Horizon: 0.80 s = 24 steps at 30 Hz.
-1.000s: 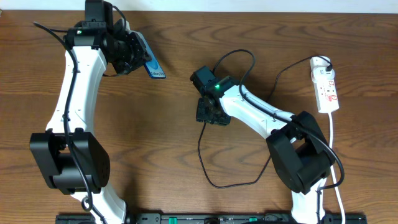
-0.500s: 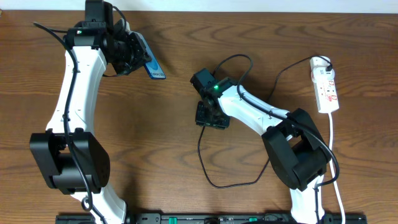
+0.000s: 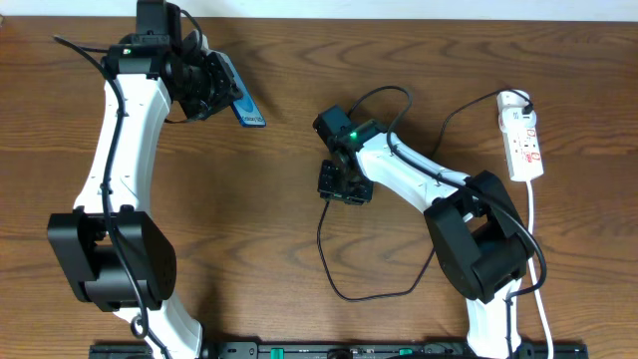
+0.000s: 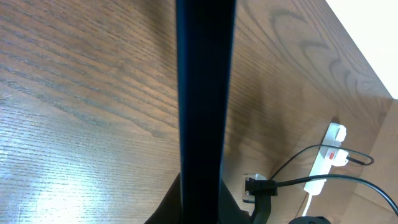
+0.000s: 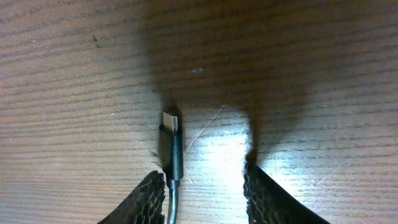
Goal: Plug charger to phone and switch on socket
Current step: 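Lower the right gripper and close it on the USB-C plug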
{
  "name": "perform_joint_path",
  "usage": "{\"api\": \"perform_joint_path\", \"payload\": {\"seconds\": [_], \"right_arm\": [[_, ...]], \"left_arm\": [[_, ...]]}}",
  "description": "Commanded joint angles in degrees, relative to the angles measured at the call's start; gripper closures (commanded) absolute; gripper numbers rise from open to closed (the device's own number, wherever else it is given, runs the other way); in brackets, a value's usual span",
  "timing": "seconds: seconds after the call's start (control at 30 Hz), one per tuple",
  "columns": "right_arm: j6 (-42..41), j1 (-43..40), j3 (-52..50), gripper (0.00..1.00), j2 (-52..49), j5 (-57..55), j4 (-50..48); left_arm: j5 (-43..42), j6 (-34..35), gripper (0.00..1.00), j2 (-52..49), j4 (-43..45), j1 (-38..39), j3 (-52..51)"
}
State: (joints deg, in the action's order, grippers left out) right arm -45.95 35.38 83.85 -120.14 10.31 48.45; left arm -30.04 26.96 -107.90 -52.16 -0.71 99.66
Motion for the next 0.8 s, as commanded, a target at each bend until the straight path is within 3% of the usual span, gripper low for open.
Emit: {"api": "perform_joint_path", "payload": {"seconds": [0.0, 0.17, 0.4, 0.57, 0.7, 0.77], "right_arm": [[1.03, -0.20, -0.50, 0.60, -1.44, -2.51, 1.01], [1.49, -0.26, -0.50, 0.60, -1.44, -10.01, 6.03], [5.44, -3.72, 1.38, 0.58, -1.42, -10.38, 9.01], [14.56, -5.95, 5.70, 0.52, -1.38, -3.74, 13.40], [16.04, -5.16, 11.52, 0.40, -1.38, -3.74, 19.41], [14.78, -4.59, 12.17, 0.41, -1.38, -3.74, 19.74]], "left_arm": [[-0.37, -0.76, 0.93, 1.90, 0.11, -0.24, 0.15], [-0.37, -0.76, 0.93, 1.90, 0.11, -0.24, 0.15], [-0.39, -0.76, 0.93, 1.90, -0.15, -0.24, 0.15], [-0.39, -0.55, 0.92, 1.90, -0.11, -0.24, 0.15], [-0.39, -0.55, 0.93, 1.90, -0.11, -0.24, 0.15], [-0.42, -0.55, 0.93, 1.90, -0.11, -0.24, 0.15]]}}
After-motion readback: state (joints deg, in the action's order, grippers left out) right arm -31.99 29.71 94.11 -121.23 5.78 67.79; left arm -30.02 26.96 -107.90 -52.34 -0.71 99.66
